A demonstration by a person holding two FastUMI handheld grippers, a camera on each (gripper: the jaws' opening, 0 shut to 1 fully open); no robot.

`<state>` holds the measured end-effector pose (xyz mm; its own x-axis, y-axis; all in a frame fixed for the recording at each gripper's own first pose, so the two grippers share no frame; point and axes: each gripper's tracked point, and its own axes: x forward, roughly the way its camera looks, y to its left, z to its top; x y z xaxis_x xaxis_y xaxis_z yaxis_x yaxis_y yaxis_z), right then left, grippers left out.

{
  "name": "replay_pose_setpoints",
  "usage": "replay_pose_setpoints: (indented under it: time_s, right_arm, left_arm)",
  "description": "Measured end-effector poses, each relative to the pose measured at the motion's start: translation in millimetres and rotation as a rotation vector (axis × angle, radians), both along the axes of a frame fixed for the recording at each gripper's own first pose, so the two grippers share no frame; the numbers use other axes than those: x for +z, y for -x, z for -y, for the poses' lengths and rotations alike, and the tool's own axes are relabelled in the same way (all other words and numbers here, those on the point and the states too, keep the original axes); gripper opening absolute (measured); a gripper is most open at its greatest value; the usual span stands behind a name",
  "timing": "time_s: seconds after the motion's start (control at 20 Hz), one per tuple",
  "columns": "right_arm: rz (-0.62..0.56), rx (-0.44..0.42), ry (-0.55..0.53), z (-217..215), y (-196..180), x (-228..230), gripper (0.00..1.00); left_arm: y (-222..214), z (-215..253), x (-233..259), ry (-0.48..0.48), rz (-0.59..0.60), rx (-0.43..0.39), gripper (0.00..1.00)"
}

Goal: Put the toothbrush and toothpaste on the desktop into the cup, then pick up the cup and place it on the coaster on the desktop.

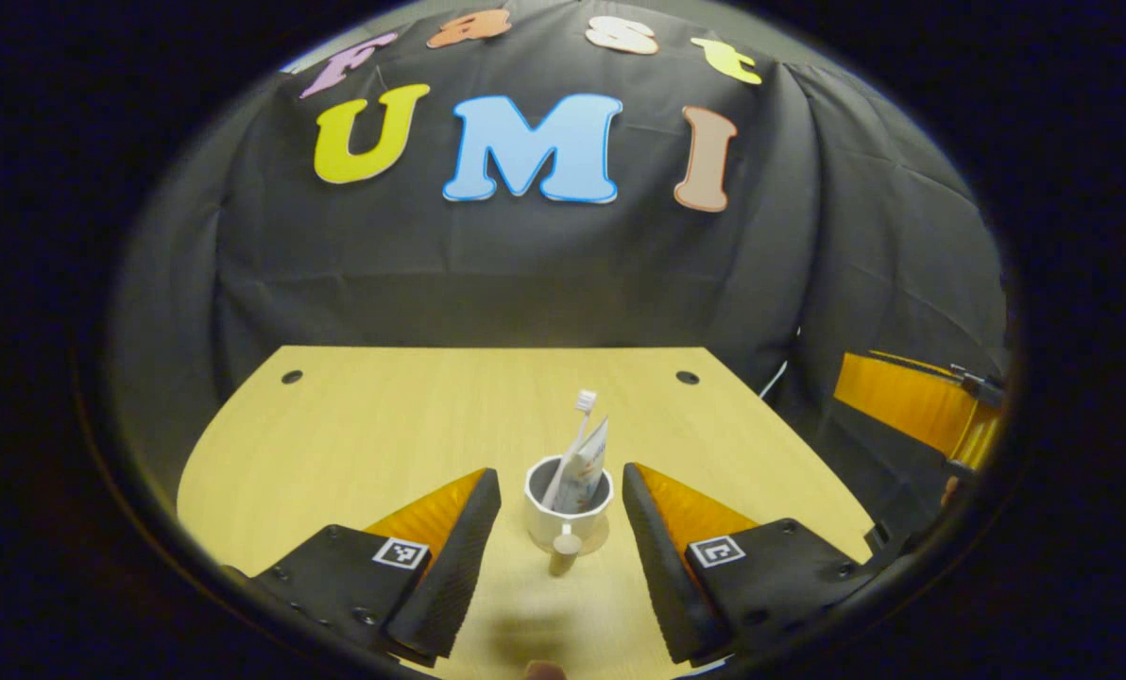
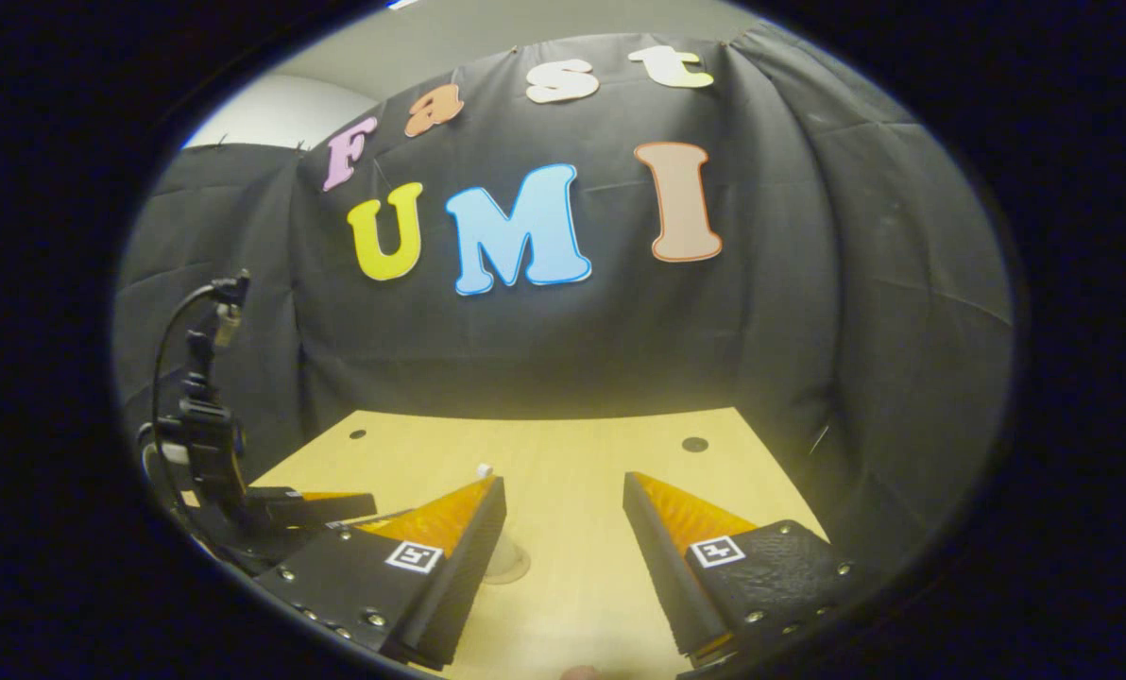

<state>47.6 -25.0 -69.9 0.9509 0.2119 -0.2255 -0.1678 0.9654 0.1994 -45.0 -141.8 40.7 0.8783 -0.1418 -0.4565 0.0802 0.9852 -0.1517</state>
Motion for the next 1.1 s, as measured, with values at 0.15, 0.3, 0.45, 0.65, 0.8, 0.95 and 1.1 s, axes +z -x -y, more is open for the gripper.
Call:
replay_pose_setpoints:
  time_s: [0.15,0.3,0.45,0.65,0.8,0.95,1.1]
  right_arm:
    - [0.012,-0.02,0.01,2,1,3,0.8]
    - [0.028,-0.052,0.046,8,2,3,0.8]
    - [0.067,-0.085,0.086,13,3,10,0.8]
    - [0.139,-0.123,0.114,12,6,28,0.8]
    - [0.198,-0.142,0.108,6,13,46,0.79]
    - [0.226,-0.155,0.108,-1,16,55,0.8]
    - [0.257,-0.173,0.099,1,27,65,0.79]
  left_arm:
    - [-1,-8,21,0.01,0.1,0.029,0.95]
    - [-5,-19,42,0.011,0.182,0.048,0.97]
    - [-7,-29,59,0.021,0.261,0.061,0.95]
    - [-6,-39,76,0.013,0.321,0.072,0.96]
    - [-6,-46,81,0.026,0.34,0.073,0.97]
    - [-5,-55,86,0.021,0.352,0.081,0.95]
    - [-2,-62,94,-0.005,0.381,0.078,0.97]
